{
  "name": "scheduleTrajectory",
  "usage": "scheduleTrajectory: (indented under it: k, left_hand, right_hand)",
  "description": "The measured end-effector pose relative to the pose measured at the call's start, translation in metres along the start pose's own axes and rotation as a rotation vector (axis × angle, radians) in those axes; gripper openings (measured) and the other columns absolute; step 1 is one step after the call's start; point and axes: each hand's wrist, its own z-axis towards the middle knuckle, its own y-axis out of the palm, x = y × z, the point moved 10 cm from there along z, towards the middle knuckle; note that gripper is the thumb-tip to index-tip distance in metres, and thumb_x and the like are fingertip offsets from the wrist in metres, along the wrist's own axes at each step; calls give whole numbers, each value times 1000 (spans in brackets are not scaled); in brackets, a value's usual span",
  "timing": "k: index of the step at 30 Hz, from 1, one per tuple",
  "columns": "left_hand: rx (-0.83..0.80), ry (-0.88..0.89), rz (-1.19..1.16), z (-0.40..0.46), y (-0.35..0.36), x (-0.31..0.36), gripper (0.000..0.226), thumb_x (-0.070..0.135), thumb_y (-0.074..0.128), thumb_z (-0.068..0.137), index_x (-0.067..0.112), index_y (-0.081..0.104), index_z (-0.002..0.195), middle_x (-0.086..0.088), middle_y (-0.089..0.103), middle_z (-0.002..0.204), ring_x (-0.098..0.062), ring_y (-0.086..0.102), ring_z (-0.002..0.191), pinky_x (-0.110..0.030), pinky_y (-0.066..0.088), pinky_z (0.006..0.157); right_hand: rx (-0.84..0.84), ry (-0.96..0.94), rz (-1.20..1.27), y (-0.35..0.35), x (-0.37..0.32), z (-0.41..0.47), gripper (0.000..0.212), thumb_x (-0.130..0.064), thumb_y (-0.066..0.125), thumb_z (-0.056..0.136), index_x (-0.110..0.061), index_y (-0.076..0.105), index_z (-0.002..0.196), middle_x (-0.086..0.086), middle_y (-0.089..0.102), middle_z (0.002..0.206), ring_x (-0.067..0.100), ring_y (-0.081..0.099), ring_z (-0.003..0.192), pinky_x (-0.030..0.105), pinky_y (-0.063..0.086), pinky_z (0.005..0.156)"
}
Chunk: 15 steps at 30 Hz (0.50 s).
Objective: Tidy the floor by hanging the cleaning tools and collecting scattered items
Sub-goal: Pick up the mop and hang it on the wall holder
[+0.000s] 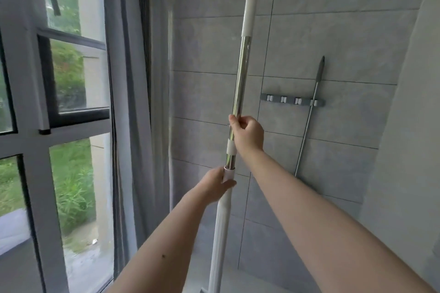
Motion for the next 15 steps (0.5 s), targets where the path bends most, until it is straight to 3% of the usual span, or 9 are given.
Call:
scheduleTrajectory:
  k: [2,5,8,15]
  left_hand:
    - [4,24,-27,30,2,1,27,30,56,92,9,53,109,-7,59,105,-23,54,89,-27,42,72]
    - [13,64,-67,67,3,1,34,32,54,93,6,52,116,-11,59,108,-21,53,84,-28,44,66]
    - [-8,117,-81,112,7,1,35,30,55,94,6,51,119,-14,61,114,-20,51,84,-27,40,69]
    - [-94,249,-114,205,32,15,30,27,51,96,9,49,119,-5,51,101,-22,49,85,-26,39,63]
  right_hand:
    - [23,-7,-24,5,11,25,36,-35,58,91,0,66,91,15,71,89,30,64,85,34,48,77]
    - [62,4,-54,9,30,53,36,-34,58,91,0,66,90,15,70,86,27,61,82,32,45,73]
    - [105,16,-76,15,47,86,35,-33,58,91,0,67,90,13,69,84,27,60,81,29,40,70]
    - [252,34,-144,14,77,153,33,-31,57,93,1,67,96,16,71,94,27,63,86,34,48,77]
